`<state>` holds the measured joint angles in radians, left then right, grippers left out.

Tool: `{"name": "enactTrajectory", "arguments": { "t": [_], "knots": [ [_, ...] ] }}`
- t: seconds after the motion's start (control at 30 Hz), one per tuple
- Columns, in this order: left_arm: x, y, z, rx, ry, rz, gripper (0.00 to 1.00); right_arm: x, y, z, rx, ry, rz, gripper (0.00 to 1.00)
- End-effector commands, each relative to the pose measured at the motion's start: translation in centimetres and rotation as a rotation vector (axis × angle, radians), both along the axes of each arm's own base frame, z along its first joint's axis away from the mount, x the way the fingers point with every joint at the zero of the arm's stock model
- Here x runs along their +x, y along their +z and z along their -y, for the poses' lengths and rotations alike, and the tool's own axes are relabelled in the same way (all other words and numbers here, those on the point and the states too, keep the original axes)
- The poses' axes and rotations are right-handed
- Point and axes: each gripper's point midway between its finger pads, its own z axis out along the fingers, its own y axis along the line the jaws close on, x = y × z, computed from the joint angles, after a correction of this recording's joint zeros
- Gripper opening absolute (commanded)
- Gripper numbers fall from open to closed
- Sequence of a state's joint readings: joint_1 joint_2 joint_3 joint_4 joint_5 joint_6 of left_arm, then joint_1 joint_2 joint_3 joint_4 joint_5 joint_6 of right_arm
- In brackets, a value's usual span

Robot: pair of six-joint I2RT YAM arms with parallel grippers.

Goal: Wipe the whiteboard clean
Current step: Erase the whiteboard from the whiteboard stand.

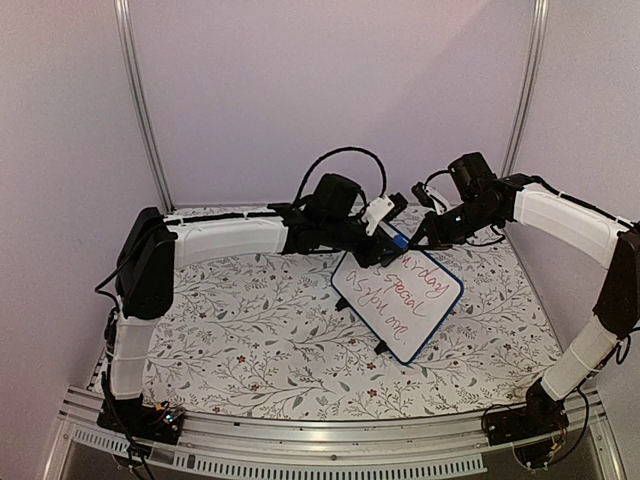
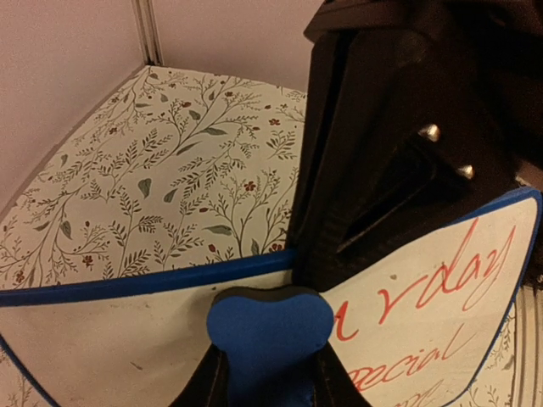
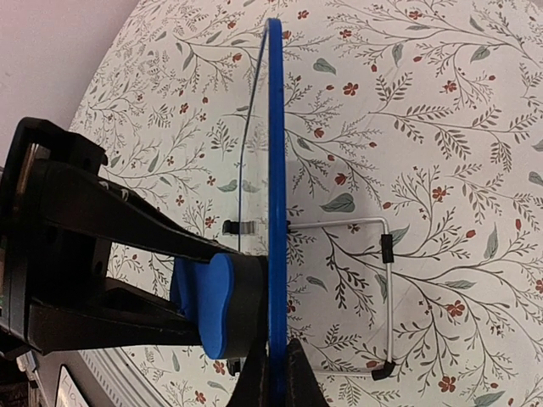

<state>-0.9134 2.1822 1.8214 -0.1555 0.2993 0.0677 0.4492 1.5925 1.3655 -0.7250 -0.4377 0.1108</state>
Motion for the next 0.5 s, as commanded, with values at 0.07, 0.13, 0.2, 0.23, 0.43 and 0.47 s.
{"name": "enactTrajectory", "arguments": {
  "t": [0.07, 0.13, 0.2, 0.23, 0.43, 0.47],
  "knots": [
    [0.2, -1.1, 1.6, 0.015, 0.004, 0.028, 0.0, -3.1, 0.0, -2.8, 0.069, 0.145, -0.055, 0.0],
    [0.1, -1.8, 1.4, 0.031, 0.004, 0.018, 0.0, -3.1, 0.1, -2.8, 0.07, 0.146, -0.052, 0.0],
    [-0.3, -2.9, 0.9, 0.053, 0.006, -0.001, 0.0, -3.0, 0.1, -2.8, 0.068, 0.146, -0.051, 0.0],
    [-0.6, -3.6, 0.6, 0.065, 0.005, -0.011, 0.0, -3.0, 0.1, -2.8, 0.068, 0.145, -0.052, 0.0],
    [-2.5, -7.2, -1.8, 0.122, 0.005, -0.067, 0.0, -3.0, 0.1, -2.9, 0.07, 0.149, -0.051, 0.0],
    [-2.5, -7.6, -2.0, 0.129, 0.008, -0.075, 0.0, -3.0, 0.1, -2.9, 0.072, 0.15, -0.051, 0.0]
  ]
}}
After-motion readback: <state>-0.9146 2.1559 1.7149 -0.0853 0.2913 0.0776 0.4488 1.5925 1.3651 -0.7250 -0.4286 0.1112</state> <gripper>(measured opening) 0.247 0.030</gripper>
